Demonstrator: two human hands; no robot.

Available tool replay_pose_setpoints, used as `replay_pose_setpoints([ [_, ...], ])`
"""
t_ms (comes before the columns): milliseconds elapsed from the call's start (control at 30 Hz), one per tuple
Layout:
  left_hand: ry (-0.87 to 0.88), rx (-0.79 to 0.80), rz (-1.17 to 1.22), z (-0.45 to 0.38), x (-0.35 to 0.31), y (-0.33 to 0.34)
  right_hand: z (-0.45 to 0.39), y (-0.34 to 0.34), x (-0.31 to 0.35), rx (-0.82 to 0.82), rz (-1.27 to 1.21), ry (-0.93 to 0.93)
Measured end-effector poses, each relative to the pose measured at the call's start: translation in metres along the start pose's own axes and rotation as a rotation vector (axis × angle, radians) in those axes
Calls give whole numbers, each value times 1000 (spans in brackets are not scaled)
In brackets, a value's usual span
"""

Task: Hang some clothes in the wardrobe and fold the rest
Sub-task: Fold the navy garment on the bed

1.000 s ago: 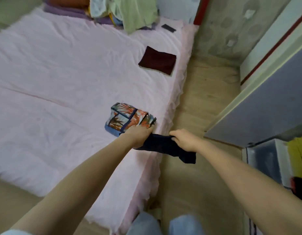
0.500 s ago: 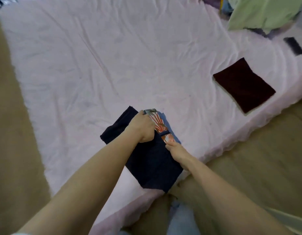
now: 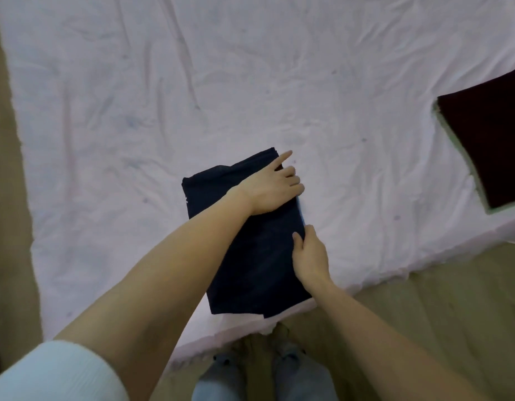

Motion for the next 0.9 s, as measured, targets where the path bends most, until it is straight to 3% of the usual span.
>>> replay_pose_setpoints([
  [100, -286, -194, 130, 13, 9, 0, 0, 1, -5, -50, -27, 58],
  [200, -745, -44, 317, 52, 29, 16, -7, 6, -1, -52, 25, 168],
  [267, -864, 46, 367, 73, 41, 28, -8, 5, 5, -151, 233, 138],
  [333, -847, 126, 400, 80, 49, 42, 0, 5, 18, -317, 372, -78],
  [433, -787, 170, 446, 69, 63, 58, 9, 29, 34, -215, 475, -345],
  [600, -784, 275, 546, 46, 74, 75, -17, 53, 13, -107, 556, -220],
  [667, -830, 336, 667, 43, 82, 81, -22, 52, 9, -88, 438, -166],
  [767, -838, 413, 775, 44, 86, 86, -35, 41, -2, -111, 216, 79],
  [900, -861, 453, 834, 48, 82, 85, -53, 39, -2, -7, 203, 262],
])
Point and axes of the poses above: each hand's wrist, its own z-axis away from the middle knuckle, its own y-axis out of the palm, x = y × z, the point moved 4 cm from there along -z, towards the middle knuckle, and after that the axes turned 10 degrees about -x, right-handed, at the moved point
